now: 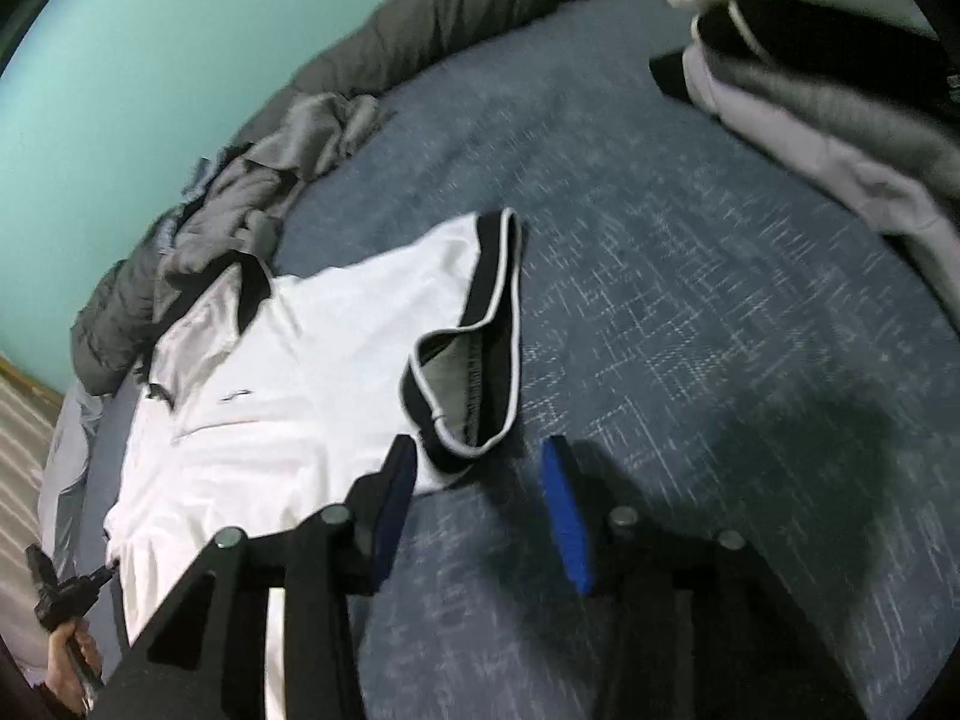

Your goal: Fold clothes

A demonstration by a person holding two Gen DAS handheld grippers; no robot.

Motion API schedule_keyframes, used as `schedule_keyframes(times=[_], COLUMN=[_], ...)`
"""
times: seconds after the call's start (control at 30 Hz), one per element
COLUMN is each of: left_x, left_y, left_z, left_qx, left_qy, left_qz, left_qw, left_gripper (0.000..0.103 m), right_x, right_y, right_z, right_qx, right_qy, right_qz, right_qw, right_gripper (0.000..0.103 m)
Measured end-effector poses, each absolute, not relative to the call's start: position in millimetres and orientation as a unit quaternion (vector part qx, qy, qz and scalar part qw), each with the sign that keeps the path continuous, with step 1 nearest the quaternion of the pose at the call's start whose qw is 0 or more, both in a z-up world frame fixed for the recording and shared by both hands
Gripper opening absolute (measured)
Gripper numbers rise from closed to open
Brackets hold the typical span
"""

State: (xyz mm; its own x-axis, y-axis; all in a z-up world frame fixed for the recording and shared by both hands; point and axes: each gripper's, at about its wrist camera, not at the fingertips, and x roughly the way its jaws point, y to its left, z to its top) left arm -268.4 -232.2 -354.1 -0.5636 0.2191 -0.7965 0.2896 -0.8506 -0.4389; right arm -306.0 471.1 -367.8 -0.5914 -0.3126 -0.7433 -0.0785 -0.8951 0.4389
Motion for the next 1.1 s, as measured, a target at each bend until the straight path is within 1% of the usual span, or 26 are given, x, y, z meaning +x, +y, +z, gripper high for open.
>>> schedule_keyframes(times=[0.07,0.17,0.47,0.7,0.87,1.03,1.07,1.1], left_x=[-263.2,-260.9,-294.3,-304.5,-323.7,-337.5,-337.9,-339.0], left_y=[-243.5,-254.3,-244.4,-245.1,-231.4,-221.0,-220.6,-219.7], left_z=[-358.3,-366.5,-367.0,-349.4,-343.3,-344.5,-343.9,-343.4], left_qx=[0.459,0.458,0.455,0.434,0.436,0.444,0.442,0.440], left_qy=[0.285,0.289,0.180,0.157,0.135,0.148,0.152,0.157], left_qz=[-0.840,-0.837,-0.865,-0.880,-0.885,-0.881,-0.881,-0.881], left_qw=[0.050,0.078,0.113,0.112,0.092,0.076,0.077,0.078], left_gripper=[0.012,0.014,0.013,0.013,0.014,0.014,0.017,0.020], right_x=[-293.0,-274.2,-224.9,-220.3,-219.4,-221.7,-222.4,-223.1], right_y=[475.6,481.0,478.1,458.1,461.6,463.5,463.0,462.4], right_z=[-359.8,-354.6,-372.4,-381.2,-385.0,-394.0,-395.4,-396.7], right_qx=[0.433,0.420,0.386,0.370,0.361,0.368,0.370,0.373], right_qy=[-0.221,-0.229,-0.264,-0.241,-0.255,-0.265,-0.265,-0.264], right_qz=[-0.871,-0.875,-0.879,-0.889,-0.887,-0.881,-0.880,-0.879], right_qw=[0.073,0.078,0.091,0.124,0.132,0.135,0.136,0.138], right_gripper=[0.045,0.048,0.049,0.049,0.049,0.050,0.054,0.055])
